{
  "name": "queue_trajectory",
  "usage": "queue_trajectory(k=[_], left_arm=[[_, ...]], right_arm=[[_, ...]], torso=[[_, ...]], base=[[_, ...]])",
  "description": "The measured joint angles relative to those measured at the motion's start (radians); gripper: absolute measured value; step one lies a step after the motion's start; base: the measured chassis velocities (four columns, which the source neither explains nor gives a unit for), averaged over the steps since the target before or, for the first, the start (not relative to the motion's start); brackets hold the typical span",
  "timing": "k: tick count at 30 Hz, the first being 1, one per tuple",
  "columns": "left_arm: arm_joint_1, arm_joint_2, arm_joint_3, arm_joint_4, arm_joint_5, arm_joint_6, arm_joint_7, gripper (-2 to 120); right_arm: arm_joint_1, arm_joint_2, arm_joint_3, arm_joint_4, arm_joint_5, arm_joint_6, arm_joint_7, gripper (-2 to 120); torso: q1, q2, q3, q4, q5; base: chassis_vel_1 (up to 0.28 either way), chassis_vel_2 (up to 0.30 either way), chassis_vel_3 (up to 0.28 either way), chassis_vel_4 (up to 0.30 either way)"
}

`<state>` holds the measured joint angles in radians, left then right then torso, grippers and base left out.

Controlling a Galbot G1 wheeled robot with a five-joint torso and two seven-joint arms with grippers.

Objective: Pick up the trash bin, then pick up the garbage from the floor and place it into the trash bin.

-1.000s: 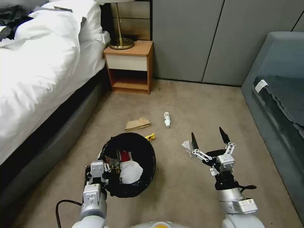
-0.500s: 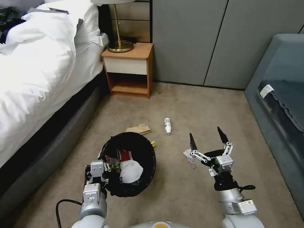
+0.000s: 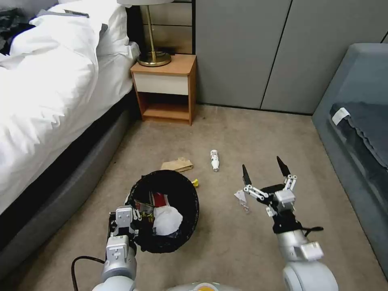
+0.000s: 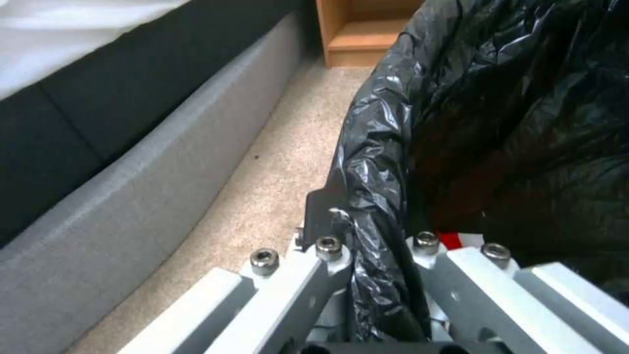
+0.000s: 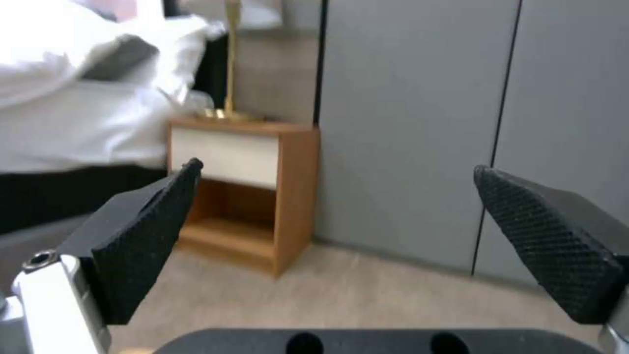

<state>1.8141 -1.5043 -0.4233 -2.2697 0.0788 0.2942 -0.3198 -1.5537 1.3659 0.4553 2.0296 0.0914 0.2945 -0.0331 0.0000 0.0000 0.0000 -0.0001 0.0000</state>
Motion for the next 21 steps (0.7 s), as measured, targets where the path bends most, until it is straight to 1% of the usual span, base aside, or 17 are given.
queue_trajectory(k=[1, 4, 5, 6, 8, 9, 11, 12, 13, 16, 17, 20, 21], left_arm=[[0.000, 0.000, 0.000, 0.000, 0.000, 0.000, 0.000, 1], [0.005, -0.003, -0.001, -0.001, 0.004, -0.001, 0.000, 1], [0.007, -0.003, -0.003, -0.001, 0.005, -0.001, 0.000, 1], [0.007, -0.003, -0.003, -0.001, 0.005, -0.001, 0.000, 1], [0.008, -0.004, -0.004, -0.002, 0.008, -0.001, 0.000, 1], [0.008, -0.004, -0.004, -0.002, 0.008, -0.001, 0.000, 1], [0.007, -0.005, -0.004, -0.003, 0.009, -0.001, 0.000, 1], [0.007, -0.007, -0.004, -0.003, 0.010, -0.001, 0.000, 1], [0.007, -0.007, -0.004, -0.003, 0.010, -0.001, 0.000, 1], [0.006, -0.008, -0.005, -0.004, 0.013, -0.001, 0.000, 1], [0.006, -0.008, -0.005, -0.004, 0.013, -0.001, 0.000, 1], [0.006, -0.008, -0.007, -0.003, 0.013, 0.000, 0.000, 1], [0.006, -0.008, -0.007, -0.003, 0.013, 0.000, 0.000, 1]], right_arm=[[0.000, 0.000, 0.000, 0.000, 0.000, 0.000, 0.000, 100], [0.057, -0.019, -0.035, -0.064, 0.038, -0.068, 0.026, 100], [0.078, -0.027, -0.051, -0.097, 0.055, -0.102, 0.021, 100], [0.078, -0.027, -0.051, -0.097, 0.055, -0.102, 0.021, 100], [0.105, -0.033, -0.077, -0.151, 0.076, -0.161, 0.010, 100], [0.105, -0.033, -0.077, -0.151, 0.076, -0.161, 0.010, 100], [0.129, -0.037, -0.097, -0.193, 0.096, -0.211, 0.012, 100], [0.148, -0.041, -0.109, -0.227, 0.119, -0.259, 0.012, 100], [0.148, -0.041, -0.109, -0.227, 0.119, -0.259, 0.012, 100], [0.183, -0.051, -0.114, -0.303, 0.147, -0.345, -0.007, 100], [0.183, -0.051, -0.114, -0.303, 0.147, -0.345, -0.007, 100], [0.234, -0.058, -0.103, -0.419, 0.146, -0.382, -0.042, 100], [0.234, -0.058, -0.103, -0.419, 0.146, -0.382, -0.042, 100]], torso=[[0.000, 0.000, 0.000, 0.0000, 0.0000], [0.000, 0.000, 0.000, 0.0003, 0.0002], [0.000, 0.000, 0.000, 0.0002, -0.0001], [0.000, 0.000, 0.000, 0.0002, -0.0001], [0.000, 0.000, 0.000, 0.0001, 0.0000], [0.000, 0.000, 0.000, 0.0001, 0.0000], [0.000, 0.000, 0.000, 0.0000, 0.0001], [0.000, 0.000, 0.000, 0.0001, 0.0000], [0.000, 0.000, 0.000, 0.0001, 0.0000], [0.000, 0.000, 0.000, 0.0000, 0.0000], [0.000, 0.000, 0.000, 0.0000, 0.0000], [0.000, 0.000, 0.000, 0.0000, 0.0001], [0.000, 0.000, 0.000, 0.0000, 0.0001]], base=[[0.000, 0.000, 0.000, 0.000], [0.000, 0.000, 0.000, 0.000], [0.000, 0.000, 0.000, 0.000], [0.000, 0.000, 0.000, 0.000], [0.000, 0.000, 0.000, 0.000], [0.000, 0.000, 0.000, 0.000], [0.000, 0.000, 0.000, 0.000], [0.000, 0.000, 0.000, 0.000], [0.000, 0.000, 0.000, 0.000], [0.000, 0.000, 0.000, 0.000], [0.000, 0.000, 0.000, 0.000], [0.000, 0.000, 0.000, 0.000], [0.000, 0.000, 0.000, 0.000]])
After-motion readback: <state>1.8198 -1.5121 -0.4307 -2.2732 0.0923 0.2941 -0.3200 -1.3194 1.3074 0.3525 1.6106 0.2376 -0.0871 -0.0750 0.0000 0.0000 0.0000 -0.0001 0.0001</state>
